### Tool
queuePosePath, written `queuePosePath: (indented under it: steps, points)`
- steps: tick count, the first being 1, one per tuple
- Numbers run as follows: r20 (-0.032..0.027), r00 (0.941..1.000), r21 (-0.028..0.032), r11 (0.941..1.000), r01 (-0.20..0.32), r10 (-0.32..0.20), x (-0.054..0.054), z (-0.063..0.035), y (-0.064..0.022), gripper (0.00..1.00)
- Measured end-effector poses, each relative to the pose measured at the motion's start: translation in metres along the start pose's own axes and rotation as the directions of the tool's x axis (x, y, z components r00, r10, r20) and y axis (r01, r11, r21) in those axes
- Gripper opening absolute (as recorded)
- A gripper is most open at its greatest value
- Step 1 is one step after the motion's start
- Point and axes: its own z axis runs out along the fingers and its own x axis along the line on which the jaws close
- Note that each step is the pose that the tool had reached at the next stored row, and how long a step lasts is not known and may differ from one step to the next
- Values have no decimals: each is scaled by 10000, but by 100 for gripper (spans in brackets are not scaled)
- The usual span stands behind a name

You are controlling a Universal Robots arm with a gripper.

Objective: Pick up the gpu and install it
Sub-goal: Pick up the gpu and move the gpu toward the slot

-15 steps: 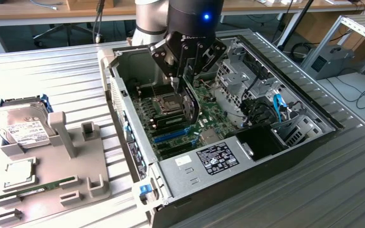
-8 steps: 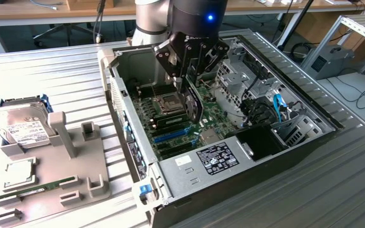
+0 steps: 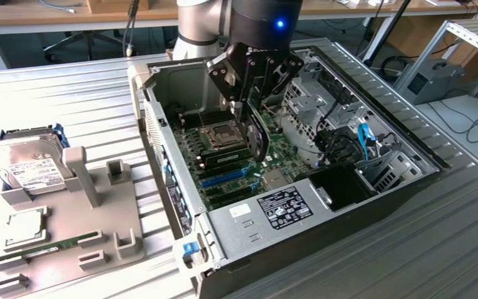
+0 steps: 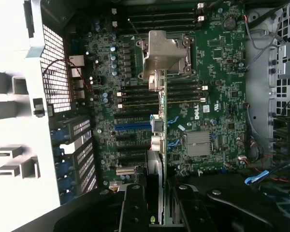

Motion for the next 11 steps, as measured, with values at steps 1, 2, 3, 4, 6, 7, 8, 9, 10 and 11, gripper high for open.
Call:
queuePosePath:
  steps: [1,2,3,4,6,7,8,9,10,11]
  points:
    - [0,10000,3,10000,0,0,-13,3,1,26]
    - [0,10000,6,10000,1,-1,-22,5,2,26]
    - [0,10000,8,10000,1,-1,-30,7,3,26]
    - [0,10000,10,10000,0,0,-37,9,4,26]
    - [1,10000,15,10000,1,-1,-55,13,6,26]
    - [1,10000,17,10000,1,-1,-64,15,8,26]
    - [1,10000,20,10000,1,-1,-73,18,9,26]
    - [2,10000,22,10000,2,-2,-83,20,10,26]
    - [1,10000,24,10000,2,-2,-92,22,11,26]
    - [2,10000,26,10000,2,-2,-102,24,14,26]
